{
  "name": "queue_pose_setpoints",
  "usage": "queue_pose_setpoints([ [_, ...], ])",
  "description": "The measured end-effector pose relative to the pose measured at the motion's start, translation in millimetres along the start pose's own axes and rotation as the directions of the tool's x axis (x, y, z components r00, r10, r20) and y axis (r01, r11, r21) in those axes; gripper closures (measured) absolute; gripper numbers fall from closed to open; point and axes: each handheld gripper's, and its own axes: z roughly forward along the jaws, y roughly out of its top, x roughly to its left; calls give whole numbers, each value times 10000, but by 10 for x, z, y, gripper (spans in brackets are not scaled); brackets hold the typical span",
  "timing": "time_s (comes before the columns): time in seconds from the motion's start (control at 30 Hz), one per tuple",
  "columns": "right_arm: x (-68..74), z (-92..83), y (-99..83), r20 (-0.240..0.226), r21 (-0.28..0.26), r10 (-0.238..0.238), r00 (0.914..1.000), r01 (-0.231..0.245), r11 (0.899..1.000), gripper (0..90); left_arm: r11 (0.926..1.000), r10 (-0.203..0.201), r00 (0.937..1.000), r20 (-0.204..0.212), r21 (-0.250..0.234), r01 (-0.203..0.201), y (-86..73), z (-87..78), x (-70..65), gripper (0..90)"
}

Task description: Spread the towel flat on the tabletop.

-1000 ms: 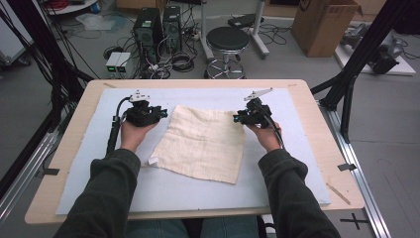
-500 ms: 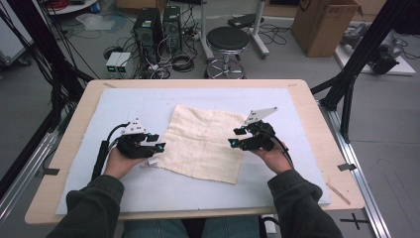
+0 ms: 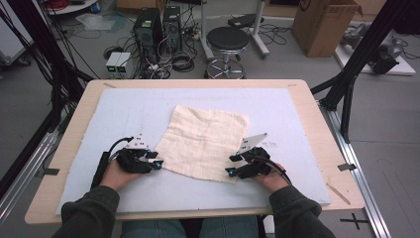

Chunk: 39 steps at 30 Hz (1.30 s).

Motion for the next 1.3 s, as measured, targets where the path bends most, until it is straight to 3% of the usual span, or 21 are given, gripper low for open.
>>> queue_pose_setpoints([
  [0.13, 27, 66, -8, 215, 499, -299, 9993, 288, 9983, 540, 9999, 122, 9997, -221, 63, -120, 4, 1, -13, 684],
  [0.27, 27, 60, -22, 81, 352, -261, 9996, 258, 9990, 679, 9986, 487, 9982, -347, 233, -479, 35, 10, -76, 862],
  [0.4, -12, 56, -24, -187, 291, -251, 9995, 256, 9992, 846, 9992, 320, 9991, -285, 247, -313, 32, -30, -103, 881],
  [0.47, -49, 56, -28, -354, 244, -242, 9991, 251, 9994, 869, 9985, 481, 9985, -265, 266, -474, 33, -88, -146, 882],
  [0.6, -82, 31, -39, -460, 252, -187, 9988, 199, 9995, 874, 9971, 752, 9971, -144, 116, -750, 15, -194, -289, 882],
  [0.87, -98, -71, -54, -731, -3, -351, 9967, 351, 9994, 874, 9962, 868, 9960, 189, -20, -868, -135, -289, -553, 883],
  [1.1, -48, -177, -74, -828, -64, -536, 9951, 532, 9986, 867, 9962, 845, 9960, 307, -244, -837, -189, -332, -620, 881],
  [1.13, -45, -187, -77, -831, -83, -429, 9956, 423, 9991, 809, 9959, 850, 9956, 389, -339, -837, -195, -327, -634, 871],
  [1.17, -39, -189, -78, -847, -134, -358, 9958, 348, 9993, 758, 9959, 850, 9956, 389, -339, -837, -195, -327, -634, 813],
  [1.2, -39, -189, -78, -847, -134, -358, 9958, 348, 9993, 758, 9956, 855, 9958, 338, -415, -841, -192, -328, -634, 813],
  [1.23, 1, -201, -75, -902, -308, -434, 9950, 408, 9987, 701, 9955, 679, 9966, 460, -692, -647, -182, -338, -612, 674],
  [1.3, 48, -205, -69, -929, -480, -617, 9938, 574, 9972, 654, 9951, 484, 9973, 548, -885, -434, -166, -345, -575, 628],
])
